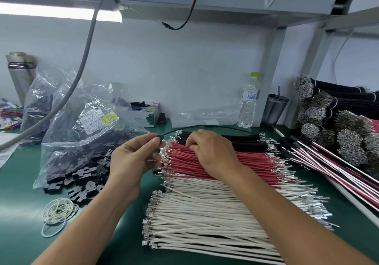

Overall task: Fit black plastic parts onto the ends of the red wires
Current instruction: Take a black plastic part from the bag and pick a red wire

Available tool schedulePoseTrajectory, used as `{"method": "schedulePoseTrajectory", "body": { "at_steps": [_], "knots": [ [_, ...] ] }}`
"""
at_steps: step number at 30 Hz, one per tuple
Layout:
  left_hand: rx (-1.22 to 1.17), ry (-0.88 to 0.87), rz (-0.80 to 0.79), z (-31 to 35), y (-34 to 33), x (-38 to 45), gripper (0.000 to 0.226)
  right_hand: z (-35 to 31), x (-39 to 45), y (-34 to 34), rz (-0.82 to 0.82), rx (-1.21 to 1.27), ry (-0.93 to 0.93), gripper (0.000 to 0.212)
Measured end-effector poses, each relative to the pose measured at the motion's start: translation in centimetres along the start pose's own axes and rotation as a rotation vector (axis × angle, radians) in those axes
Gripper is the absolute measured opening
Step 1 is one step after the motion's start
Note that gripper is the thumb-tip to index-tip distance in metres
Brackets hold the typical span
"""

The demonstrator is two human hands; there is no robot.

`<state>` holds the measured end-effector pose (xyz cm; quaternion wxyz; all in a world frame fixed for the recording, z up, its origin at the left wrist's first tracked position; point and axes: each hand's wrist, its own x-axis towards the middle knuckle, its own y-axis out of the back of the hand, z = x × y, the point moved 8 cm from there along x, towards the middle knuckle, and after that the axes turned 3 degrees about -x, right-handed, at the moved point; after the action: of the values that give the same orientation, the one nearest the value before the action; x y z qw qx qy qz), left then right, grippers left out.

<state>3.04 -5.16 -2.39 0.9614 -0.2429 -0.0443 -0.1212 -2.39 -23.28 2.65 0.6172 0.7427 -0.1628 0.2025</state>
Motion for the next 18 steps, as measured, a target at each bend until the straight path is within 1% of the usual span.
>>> {"method": "schedulePoseTrajectory", "body": {
  "at_steps": [2,5,7,10,12,15,18],
  "knots": [
    [-0.01,0.014,-0.023,0.0,0.0,-0.1,0.04,-0.3,-1.0,1.0,0.033,0.09,0.026,0.012],
    [0.002,0.04,-0.074,0.0,-0.3,-0.3,0.033,-0.7,-3.3,2.6,0.142,0.225,0.032,0.015],
    [0.003,0.055,-0.098,-0.1,-0.5,-0.4,0.028,-1.1,-4.5,3.4,0.194,0.275,0.031,0.012],
    [0.007,0.078,-0.127,-0.2,-0.7,-0.5,0.022,-1.5,-5.4,3.6,0.195,0.321,0.03,0.007],
    [0.029,0.101,-0.163,-0.5,-1.1,-0.8,0.023,-2.1,-5.6,3.5,0.167,0.309,0.062,0.006],
    [0.047,0.112,-0.183,-0.7,-1.5,-1.0,0.026,-2.5,-5.7,3.5,0.16,0.285,0.099,0.014],
    [0.022,0.123,-0.15,-0.4,-0.8,-0.7,0.026,-1.3,-5.7,4.6,0.24,0.326,0.071,0.025]
  ]
}}
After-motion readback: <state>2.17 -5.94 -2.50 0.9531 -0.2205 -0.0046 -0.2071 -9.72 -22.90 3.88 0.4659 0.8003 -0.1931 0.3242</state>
